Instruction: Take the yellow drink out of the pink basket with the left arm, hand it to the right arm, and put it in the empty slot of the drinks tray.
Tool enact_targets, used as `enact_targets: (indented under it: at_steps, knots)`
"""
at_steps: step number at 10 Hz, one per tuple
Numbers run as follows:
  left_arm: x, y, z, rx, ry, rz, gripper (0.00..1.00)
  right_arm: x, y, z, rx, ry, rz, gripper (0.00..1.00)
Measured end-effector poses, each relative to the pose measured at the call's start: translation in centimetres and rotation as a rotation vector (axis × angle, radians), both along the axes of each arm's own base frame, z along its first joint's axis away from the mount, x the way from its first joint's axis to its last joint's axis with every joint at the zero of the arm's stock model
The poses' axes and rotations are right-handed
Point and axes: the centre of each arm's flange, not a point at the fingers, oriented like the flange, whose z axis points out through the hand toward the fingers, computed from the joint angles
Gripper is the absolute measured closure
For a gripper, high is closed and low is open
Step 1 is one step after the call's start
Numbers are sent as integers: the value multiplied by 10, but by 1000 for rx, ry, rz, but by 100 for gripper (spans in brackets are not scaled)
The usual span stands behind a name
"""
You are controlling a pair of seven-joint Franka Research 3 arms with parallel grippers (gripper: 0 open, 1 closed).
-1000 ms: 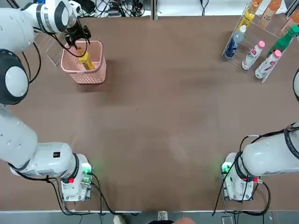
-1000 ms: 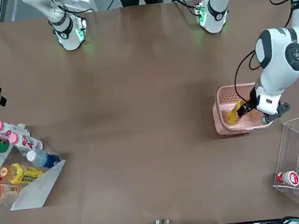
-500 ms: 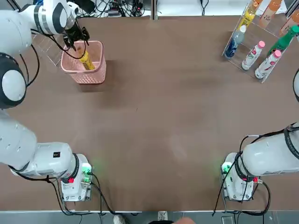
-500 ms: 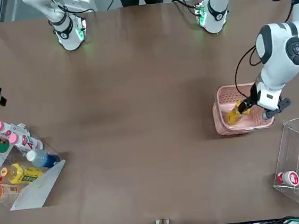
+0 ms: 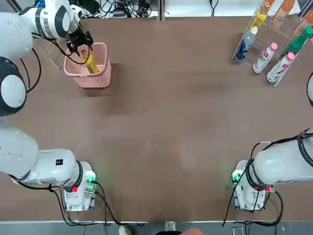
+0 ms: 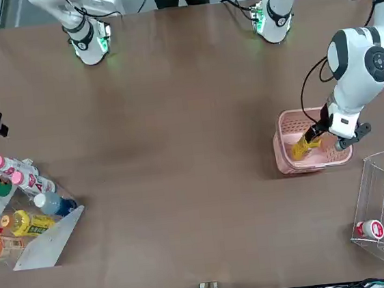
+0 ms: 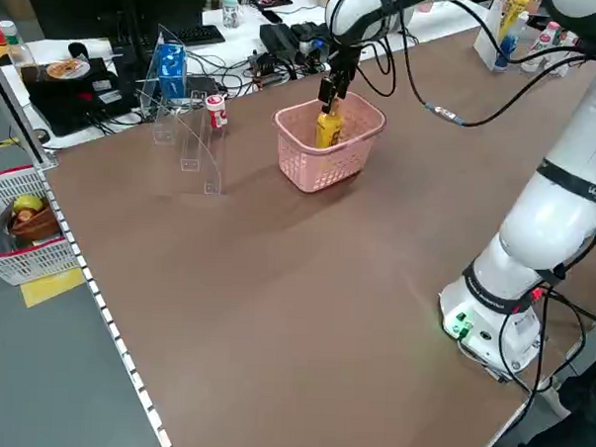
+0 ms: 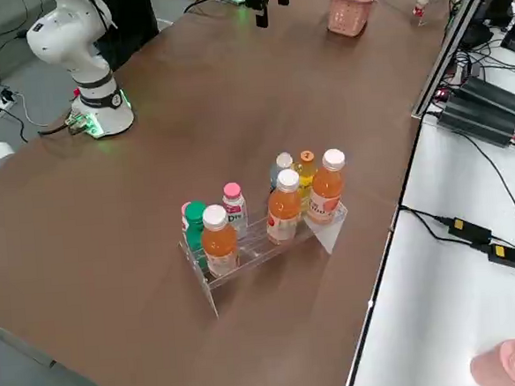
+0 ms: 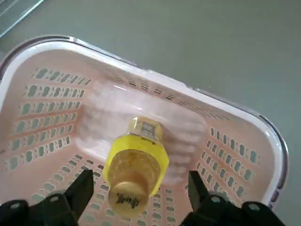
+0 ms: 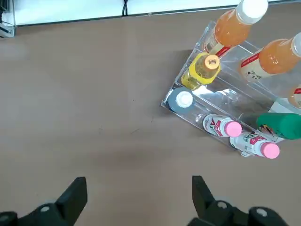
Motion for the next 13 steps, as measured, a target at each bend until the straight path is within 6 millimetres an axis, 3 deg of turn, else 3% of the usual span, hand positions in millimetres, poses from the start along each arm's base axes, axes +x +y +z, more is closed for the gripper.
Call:
enact_targets:
  at_steps: [4, 13]
  knots:
    - [0, 4, -1, 1, 1, 7, 25, 0, 0, 0, 0, 0, 0, 1]
    - [-4, 4, -3, 2, 5, 7, 35, 0, 0, 0, 0, 0, 0, 1]
